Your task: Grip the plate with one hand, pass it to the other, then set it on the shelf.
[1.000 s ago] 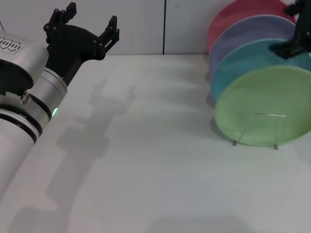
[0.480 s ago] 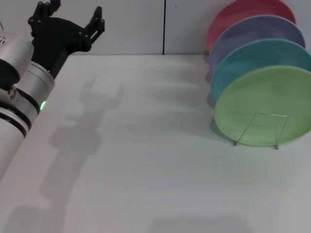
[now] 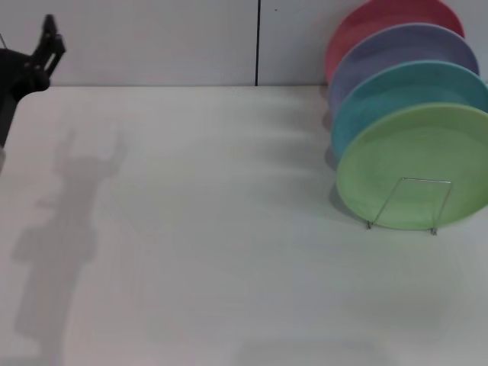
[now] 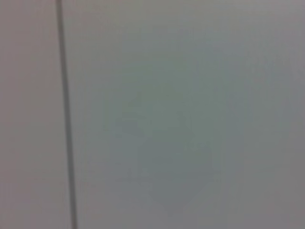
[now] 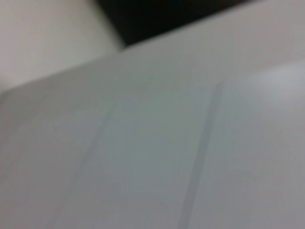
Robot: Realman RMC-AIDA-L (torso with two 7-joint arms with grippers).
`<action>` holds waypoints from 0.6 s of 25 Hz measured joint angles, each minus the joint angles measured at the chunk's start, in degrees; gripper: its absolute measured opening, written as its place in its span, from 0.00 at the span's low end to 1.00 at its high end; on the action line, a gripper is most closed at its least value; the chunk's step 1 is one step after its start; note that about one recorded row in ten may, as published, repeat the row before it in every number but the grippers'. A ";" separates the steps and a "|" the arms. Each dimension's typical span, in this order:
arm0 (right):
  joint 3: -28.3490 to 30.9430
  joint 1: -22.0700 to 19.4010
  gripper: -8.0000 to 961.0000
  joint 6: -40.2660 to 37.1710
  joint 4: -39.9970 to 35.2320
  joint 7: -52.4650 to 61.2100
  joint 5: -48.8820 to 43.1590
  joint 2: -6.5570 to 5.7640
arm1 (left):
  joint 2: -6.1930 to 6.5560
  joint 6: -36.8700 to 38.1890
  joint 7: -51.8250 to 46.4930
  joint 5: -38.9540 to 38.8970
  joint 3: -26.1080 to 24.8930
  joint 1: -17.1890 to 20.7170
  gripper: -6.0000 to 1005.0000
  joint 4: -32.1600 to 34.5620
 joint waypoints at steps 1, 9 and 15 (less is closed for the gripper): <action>-0.97 -0.91 0.80 -2.74 4.79 -6.19 6.10 0.00 | 0.02 2.08 -0.89 0.05 0.04 0.29 0.86 1.35; 4.41 3.17 0.80 -17.15 45.10 -22.74 36.39 -0.74 | 0.05 11.23 -5.72 0.17 -0.54 0.26 0.86 10.13; 12.83 7.65 0.80 -19.56 63.71 -33.40 39.80 -0.84 | -0.13 20.94 -10.44 0.23 -0.61 -2.36 0.86 20.95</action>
